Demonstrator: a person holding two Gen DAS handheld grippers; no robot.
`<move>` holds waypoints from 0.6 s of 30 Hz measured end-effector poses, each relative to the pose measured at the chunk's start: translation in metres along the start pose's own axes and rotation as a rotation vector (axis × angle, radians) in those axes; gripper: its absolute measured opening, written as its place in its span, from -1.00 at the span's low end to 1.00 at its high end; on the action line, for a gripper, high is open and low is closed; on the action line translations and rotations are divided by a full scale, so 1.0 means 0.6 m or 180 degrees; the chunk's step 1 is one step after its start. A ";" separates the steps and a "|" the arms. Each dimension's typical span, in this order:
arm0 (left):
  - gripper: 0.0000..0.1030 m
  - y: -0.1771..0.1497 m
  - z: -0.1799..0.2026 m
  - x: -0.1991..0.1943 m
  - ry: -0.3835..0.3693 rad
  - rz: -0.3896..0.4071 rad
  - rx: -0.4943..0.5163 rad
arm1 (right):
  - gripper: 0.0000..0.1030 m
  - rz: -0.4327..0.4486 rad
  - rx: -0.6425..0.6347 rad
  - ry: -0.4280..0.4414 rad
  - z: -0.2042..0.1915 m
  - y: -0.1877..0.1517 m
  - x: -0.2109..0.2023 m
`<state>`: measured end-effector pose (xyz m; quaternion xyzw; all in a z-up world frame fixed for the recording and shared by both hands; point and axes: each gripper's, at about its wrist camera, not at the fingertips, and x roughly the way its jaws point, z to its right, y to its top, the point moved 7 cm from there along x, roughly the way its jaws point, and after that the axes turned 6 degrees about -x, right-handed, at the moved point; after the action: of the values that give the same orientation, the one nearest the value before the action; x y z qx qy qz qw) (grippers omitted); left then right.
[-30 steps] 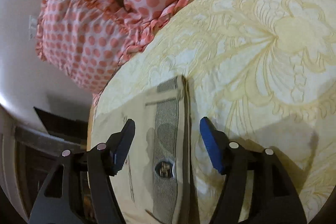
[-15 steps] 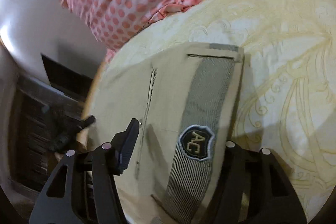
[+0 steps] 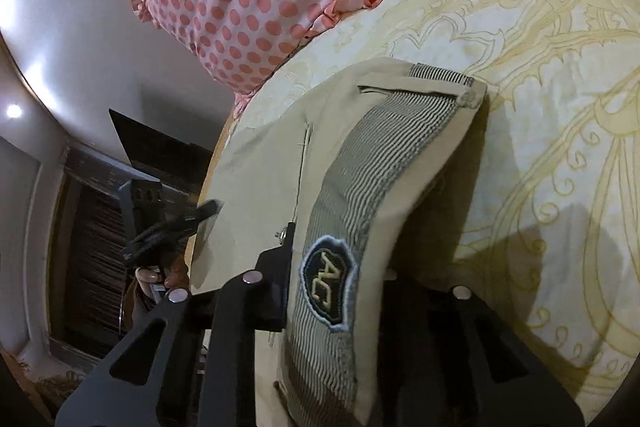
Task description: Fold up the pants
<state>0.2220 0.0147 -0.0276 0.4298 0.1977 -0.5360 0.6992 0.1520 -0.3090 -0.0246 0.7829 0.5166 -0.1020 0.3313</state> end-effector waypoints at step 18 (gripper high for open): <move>-0.45 0.189 0.050 0.103 0.0827 0.0437 0.0332 | -0.21 0.0375 0.0001 -0.0786 0.072 0.189 0.002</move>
<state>0.3423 -0.0393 -0.0125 0.5438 0.2285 -0.4364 0.6794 0.2595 -0.3630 -0.0111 0.7935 0.4250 -0.1781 0.3976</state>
